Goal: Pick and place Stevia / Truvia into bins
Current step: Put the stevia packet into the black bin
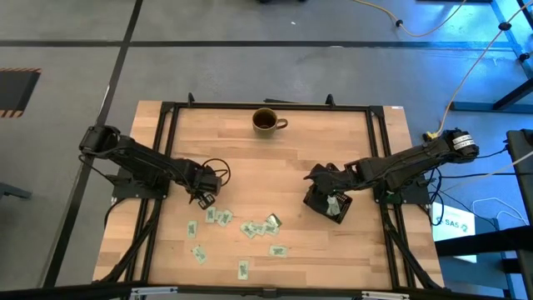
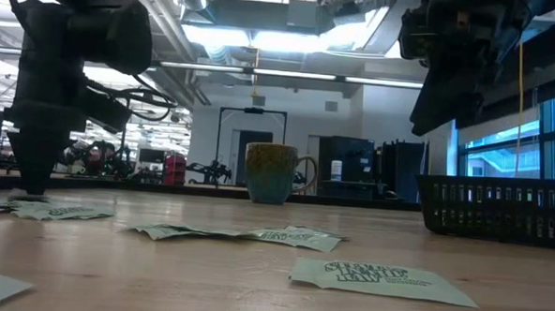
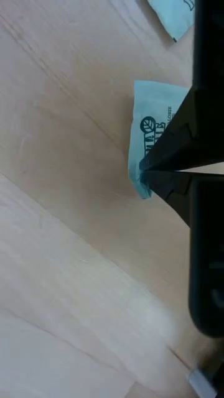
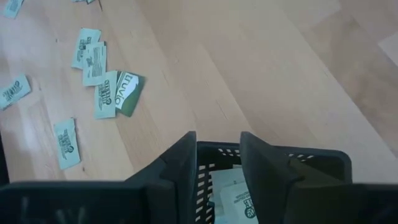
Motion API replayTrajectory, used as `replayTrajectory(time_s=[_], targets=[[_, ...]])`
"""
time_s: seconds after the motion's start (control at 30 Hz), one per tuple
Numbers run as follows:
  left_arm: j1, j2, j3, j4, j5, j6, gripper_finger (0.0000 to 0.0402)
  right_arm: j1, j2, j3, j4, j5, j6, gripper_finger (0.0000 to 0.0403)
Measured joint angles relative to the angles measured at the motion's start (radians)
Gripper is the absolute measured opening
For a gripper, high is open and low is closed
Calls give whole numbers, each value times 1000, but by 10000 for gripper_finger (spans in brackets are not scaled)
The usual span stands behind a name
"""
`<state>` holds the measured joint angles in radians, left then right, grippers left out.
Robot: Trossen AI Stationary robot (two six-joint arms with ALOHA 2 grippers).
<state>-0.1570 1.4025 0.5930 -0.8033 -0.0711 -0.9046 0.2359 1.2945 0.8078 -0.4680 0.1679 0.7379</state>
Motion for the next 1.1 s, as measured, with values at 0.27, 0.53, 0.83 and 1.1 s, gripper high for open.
replayTrajectory(time_s=[0.27,0.53,0.83,1.1], targets=[[0,0,0,-2,1,1,3,0,0,0,0,0,-13,127],[-6,2,74,-15,-28,81,2,0,0,0,0,0,-13,127],[-7,1,129,-14,-43,133,2,0,0,0,11,0,7,127],[-6,-1,223,237,-174,340,3,0,0,1,286,0,25,127]])
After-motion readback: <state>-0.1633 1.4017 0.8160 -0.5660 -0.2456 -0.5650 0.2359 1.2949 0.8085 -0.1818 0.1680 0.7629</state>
